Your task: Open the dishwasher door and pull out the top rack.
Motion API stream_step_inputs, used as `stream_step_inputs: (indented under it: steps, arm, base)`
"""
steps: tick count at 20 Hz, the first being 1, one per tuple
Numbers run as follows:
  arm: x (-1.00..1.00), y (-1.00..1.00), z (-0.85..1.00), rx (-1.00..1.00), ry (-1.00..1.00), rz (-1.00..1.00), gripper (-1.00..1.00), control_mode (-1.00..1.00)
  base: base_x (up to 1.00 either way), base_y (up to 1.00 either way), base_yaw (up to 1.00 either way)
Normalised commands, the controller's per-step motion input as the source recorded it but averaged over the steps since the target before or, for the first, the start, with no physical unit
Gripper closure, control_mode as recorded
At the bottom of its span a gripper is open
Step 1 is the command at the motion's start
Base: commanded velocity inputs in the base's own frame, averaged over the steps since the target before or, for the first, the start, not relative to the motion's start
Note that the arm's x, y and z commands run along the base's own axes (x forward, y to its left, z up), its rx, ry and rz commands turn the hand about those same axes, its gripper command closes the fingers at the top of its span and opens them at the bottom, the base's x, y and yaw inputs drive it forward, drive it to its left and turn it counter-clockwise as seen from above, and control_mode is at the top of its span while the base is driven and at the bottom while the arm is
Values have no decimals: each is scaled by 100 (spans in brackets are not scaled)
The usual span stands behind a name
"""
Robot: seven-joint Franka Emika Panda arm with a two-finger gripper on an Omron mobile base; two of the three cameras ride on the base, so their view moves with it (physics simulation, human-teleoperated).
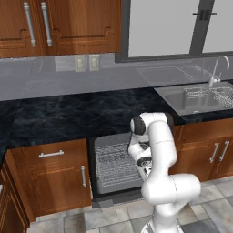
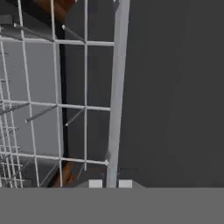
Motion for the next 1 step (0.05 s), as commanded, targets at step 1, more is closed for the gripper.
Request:
stream_step_inputs:
  steps: [1]
  arm:
    - [-11,0,0,-3,24,0,100,-100]
  base:
    - [0,0,0]
